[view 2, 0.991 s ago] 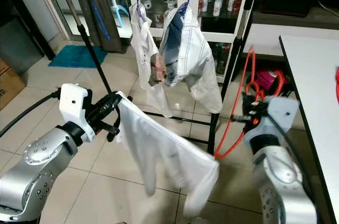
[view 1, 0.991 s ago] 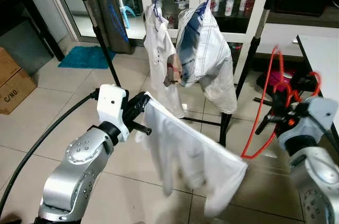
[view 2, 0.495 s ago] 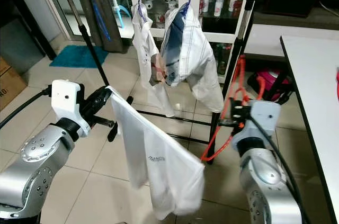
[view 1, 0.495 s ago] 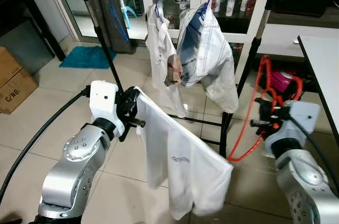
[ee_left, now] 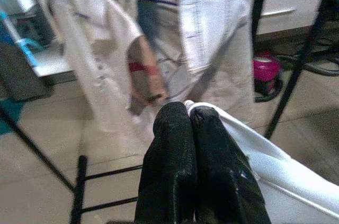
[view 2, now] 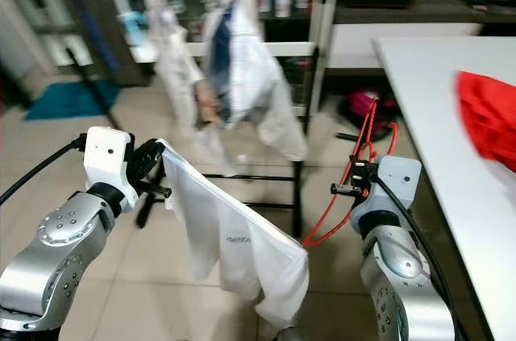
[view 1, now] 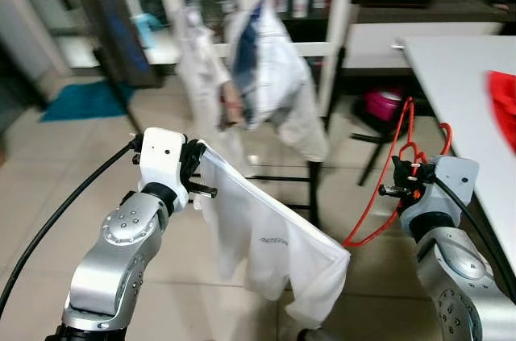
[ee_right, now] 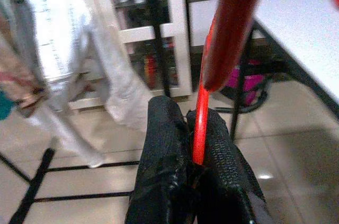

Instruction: Hang hanger

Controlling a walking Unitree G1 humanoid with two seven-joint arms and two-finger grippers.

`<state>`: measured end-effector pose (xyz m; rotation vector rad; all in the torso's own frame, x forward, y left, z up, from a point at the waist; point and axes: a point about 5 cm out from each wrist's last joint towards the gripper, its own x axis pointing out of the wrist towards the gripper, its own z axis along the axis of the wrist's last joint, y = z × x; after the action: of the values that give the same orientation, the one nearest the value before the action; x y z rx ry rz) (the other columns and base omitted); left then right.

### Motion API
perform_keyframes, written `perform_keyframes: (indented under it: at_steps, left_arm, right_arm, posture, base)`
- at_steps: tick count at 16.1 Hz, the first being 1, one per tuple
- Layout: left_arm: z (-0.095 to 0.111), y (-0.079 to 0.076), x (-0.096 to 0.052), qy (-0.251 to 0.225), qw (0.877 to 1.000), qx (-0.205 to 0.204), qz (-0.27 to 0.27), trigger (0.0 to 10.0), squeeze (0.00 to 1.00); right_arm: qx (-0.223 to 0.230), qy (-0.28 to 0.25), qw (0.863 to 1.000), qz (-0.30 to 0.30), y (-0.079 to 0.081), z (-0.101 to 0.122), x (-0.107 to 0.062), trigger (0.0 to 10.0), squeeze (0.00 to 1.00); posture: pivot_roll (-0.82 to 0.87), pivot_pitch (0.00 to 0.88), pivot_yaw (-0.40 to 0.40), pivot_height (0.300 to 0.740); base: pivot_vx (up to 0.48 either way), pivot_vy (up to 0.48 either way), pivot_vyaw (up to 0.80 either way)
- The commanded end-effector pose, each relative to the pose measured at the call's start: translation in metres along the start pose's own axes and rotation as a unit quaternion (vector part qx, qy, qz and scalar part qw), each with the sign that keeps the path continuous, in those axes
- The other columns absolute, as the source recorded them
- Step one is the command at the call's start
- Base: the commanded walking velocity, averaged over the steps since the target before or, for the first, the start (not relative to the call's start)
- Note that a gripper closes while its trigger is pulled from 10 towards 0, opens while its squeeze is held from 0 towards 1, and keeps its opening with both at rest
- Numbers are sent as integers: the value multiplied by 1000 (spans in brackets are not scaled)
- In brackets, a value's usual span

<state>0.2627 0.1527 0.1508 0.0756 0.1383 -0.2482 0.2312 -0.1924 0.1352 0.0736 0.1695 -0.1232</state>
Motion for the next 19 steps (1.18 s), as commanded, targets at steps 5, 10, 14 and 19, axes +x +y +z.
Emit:
perform_keyframes:
  at_steps: [5,10,14,19]
  left_arm:
    - [2,10,0,4,1000,3,22,10000,0]
    - [2,8,0,7,1000,9,16,10000,0]
    - [2,8,2,8,1000,14,14,10000,0]
    - [3,7,4,9,1000,17,10,10000,0]
  right_arm:
    - [-10,3,1000,-1,2,1,0,10000,0]
    - [-14,0,1000,2,3,4,2,10000,0]
    - [-15,-1,1000,4,5,4,2,10000,0]
    - [-70,-5,997,-10,0,4,3,10000,0]
  posture:
    - [-170,32,80,740]
    - [-169,31,77,740]
    - [-172,34,80,740]
    - [-172,34,83,740]
  base:
    - [0,0,-480]
    - [0,0,-480]
    - [0,0,-800]
    - [0,0,-320]
